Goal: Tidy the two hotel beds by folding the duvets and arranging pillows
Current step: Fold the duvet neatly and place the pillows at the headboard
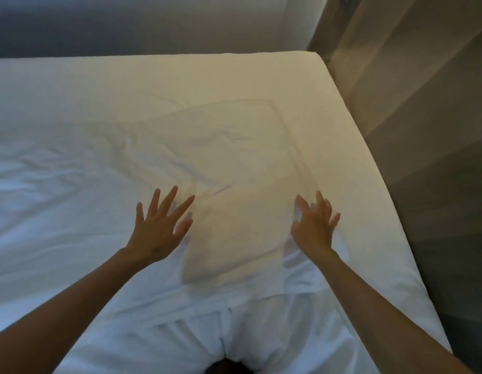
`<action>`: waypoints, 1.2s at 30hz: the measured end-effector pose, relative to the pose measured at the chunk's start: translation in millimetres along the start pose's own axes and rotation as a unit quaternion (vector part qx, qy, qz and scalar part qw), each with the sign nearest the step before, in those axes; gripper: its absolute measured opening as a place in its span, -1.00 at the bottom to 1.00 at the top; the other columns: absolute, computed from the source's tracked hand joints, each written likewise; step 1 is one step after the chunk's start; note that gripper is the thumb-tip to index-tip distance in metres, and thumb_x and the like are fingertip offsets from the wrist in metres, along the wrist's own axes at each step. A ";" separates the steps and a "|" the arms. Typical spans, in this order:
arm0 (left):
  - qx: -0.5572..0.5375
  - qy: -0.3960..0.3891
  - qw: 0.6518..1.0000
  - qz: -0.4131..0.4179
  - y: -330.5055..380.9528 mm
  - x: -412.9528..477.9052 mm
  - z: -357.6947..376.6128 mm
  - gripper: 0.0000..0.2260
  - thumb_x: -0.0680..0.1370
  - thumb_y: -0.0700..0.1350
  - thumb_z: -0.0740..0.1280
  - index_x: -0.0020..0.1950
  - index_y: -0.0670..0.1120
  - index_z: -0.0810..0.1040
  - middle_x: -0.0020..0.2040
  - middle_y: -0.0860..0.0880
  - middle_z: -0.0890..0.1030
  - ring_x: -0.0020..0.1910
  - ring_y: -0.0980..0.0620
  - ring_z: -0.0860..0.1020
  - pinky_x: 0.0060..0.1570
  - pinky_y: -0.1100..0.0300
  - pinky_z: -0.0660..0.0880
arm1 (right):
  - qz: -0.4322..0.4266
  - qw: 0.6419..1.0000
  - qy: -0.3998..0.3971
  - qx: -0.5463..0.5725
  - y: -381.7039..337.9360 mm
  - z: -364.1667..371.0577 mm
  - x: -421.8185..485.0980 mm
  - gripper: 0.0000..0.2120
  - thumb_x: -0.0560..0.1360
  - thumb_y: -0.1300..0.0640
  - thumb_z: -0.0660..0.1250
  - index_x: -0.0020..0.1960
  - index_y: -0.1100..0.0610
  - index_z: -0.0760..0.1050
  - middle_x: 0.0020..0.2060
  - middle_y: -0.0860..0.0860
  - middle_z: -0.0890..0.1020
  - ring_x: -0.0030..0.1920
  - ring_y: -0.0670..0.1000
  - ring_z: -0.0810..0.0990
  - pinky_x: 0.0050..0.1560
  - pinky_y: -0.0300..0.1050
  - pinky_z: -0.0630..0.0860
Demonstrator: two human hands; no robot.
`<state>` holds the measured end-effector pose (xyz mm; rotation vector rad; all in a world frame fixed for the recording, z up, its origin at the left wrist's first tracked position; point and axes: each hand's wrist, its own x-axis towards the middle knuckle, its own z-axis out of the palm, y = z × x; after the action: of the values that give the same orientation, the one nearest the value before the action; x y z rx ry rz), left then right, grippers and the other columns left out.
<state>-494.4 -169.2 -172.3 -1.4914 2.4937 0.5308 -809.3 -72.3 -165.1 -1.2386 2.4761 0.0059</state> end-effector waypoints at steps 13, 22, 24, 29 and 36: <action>-0.054 0.084 0.969 -0.224 -60.3 60.4 53.5 -0.47 0.58 0.18 -0.27 0.50 0.14 -0.38 0.53 0.07 -0.38 0.52 -0.14 -0.34 0.38 -0.37 -0.27 | -0.467 0.878 0.085 -0.059 -228.8 98.6 110.9 -0.54 0.59 -0.05 0.08 0.50 -0.15 0.24 0.55 0.01 0.17 0.55 0.15 0.07 0.47 0.32 -0.11; -0.062 0.093 0.975 -0.193 -35.2 122.1 67.6 -0.44 0.49 0.28 -0.34 0.48 0.24 -0.34 0.51 0.10 -0.40 0.49 -0.21 -0.38 0.31 -0.38 -0.37 | -0.009 0.999 0.041 -0.005 -72.7 50.0 234.3 -0.34 0.51 -0.43 -0.02 0.53 -0.32 -0.17 0.57 0.08 -0.13 0.49 0.41 0.00 0.43 0.37 -0.02; -0.067 0.079 0.977 -0.189 -22.3 138.3 66.1 -0.45 0.51 0.31 -0.32 0.49 0.27 -0.32 0.50 0.11 -0.42 0.49 -0.19 -0.40 0.29 -0.39 -0.39 | 0.033 0.996 0.015 0.082 -73.0 38.2 233.5 -0.25 0.47 -0.45 0.08 0.51 -0.33 -0.22 0.53 0.21 0.06 0.40 0.38 0.24 0.36 0.27 0.20; -0.078 0.046 0.978 -0.188 -15.6 155.4 64.0 -0.48 0.58 0.30 -0.09 0.49 0.35 -0.23 0.54 0.15 -0.35 0.50 -0.15 -0.39 0.28 -0.42 -0.35 | 0.023 0.978 0.045 0.201 -82.1 39.0 229.4 -0.15 0.41 -0.42 0.25 0.50 -0.35 -0.22 0.20 0.25 0.47 0.16 0.29 0.51 0.15 0.07 0.40; -0.087 0.030 0.978 -0.188 -9.1 150.4 52.8 -0.48 0.55 0.31 -0.17 0.50 0.35 -0.23 0.55 0.14 -0.31 0.51 -0.21 -0.34 0.33 -0.47 -0.25 | -0.094 0.975 0.169 0.107 -97.2 19.0 190.2 -0.34 0.53 -0.22 0.25 0.54 -0.22 0.05 -0.12 0.21 0.65 -0.09 0.27 0.61 -0.11 0.04 0.47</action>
<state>-559.3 -274.3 -273.5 -2.0115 2.1693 0.6544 -831.6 -275.5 -229.6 -1.4718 2.5345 -0.5511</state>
